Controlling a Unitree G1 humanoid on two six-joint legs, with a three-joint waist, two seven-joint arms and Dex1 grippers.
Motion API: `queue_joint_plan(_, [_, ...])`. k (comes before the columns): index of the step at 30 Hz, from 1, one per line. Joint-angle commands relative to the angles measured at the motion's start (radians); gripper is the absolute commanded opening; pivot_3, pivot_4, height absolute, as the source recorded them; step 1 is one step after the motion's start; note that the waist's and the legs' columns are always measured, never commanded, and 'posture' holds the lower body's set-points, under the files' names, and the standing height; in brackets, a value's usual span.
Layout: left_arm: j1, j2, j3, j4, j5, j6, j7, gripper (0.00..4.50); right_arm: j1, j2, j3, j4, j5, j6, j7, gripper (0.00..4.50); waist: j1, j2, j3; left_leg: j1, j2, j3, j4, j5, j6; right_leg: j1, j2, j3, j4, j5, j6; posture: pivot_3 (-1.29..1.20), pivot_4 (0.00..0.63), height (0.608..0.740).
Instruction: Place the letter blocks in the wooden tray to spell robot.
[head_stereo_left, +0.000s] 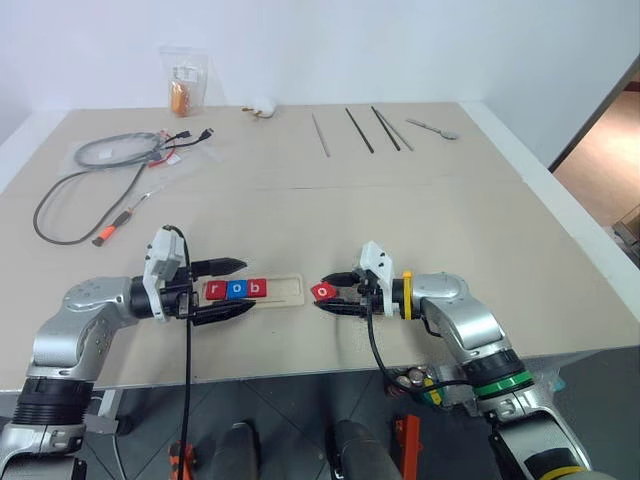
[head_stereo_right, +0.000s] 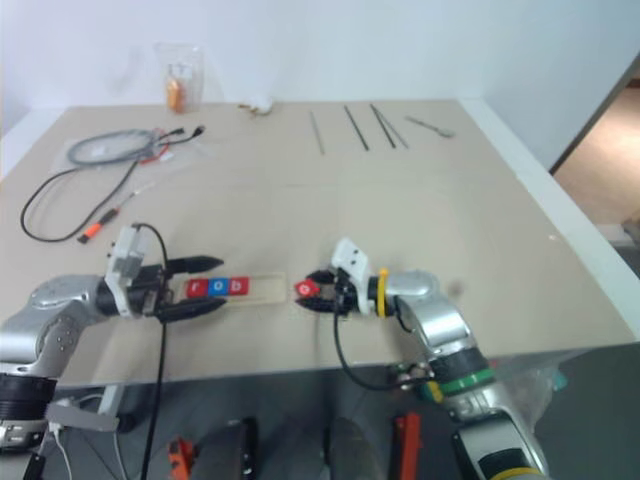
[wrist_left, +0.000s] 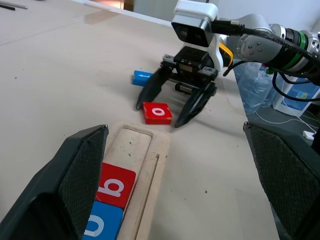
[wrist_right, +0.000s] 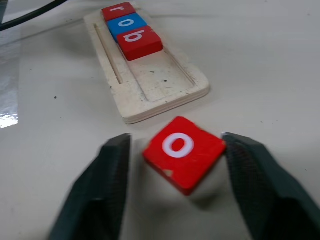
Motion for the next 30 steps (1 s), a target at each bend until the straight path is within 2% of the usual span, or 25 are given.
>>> queue_joint_plan(1, [-0.017, 0.0, 0.006, -0.01, -0.004, -0.019, -0.006, 4.5, 0.005, -0.011, -0.02, -0.039, 0.011, 0.015, -0.012, 1.72, 0.0, 0.0, 0.0, 0.0, 0.0, 0.0, 0.0, 0.0, 0.0, 0.0, 0.0, 0.0, 0.0, 0.0, 0.0, 0.0, 0.15, 0.74])
queue_joint_plan(12, [-0.019, -0.004, 0.007, -0.002, -0.003, -0.023, -0.006, 4.5, 0.012, -0.01, -0.056, -0.17, 0.038, 0.086, -0.101, 1.72, 0.0, 0.0, 0.0, 0.0, 0.0, 0.0, 0.0, 0.0, 0.0, 0.0, 0.0, 0.0, 0.0, 0.0, 0.0, 0.0, 0.15, 0.74])
queue_joint_plan(19, [-0.032, 0.052, 0.036, 0.062, 0.029, -0.064, -0.027, 4.5, -0.074, 0.002, -0.01, -0.252, 0.043, 0.167, -0.109, 1.72, -0.002, 0.0, 0.0, 0.0, 0.0, 0.0, 0.0, 0.0, 0.0, -0.001, 0.001, 0.0, 0.0, 0.001, -0.001, 0.0, 0.15, 0.74])
queue_joint_plan(25, [-0.014, 0.083, 0.051, 0.072, 0.051, -0.109, -0.026, 4.5, -0.149, 0.065, 0.054, -0.293, 0.04, 0.298, -0.166, 1.72, 0.0, 0.0, 0.0, -0.001, 0.0, 0.0, 0.0, 0.0, 0.0, -0.002, 0.001, 0.001, 0.0, 0.0, -0.001, 0.0, 0.15, 0.74])
queue_joint_plan(30, [0.013, 0.077, 0.084, 0.053, 0.044, -0.144, -0.001, 4.5, -0.213, 0.146, 0.057, -0.293, 0.038, 0.512, -0.301, 1.72, 0.0, 0.0, 0.0, -0.002, 0.001, 0.0, -0.001, 0.0, 0.0, -0.003, 0.001, 0.001, 0.0, 0.0, -0.001, 0.0, 0.15, 0.74])
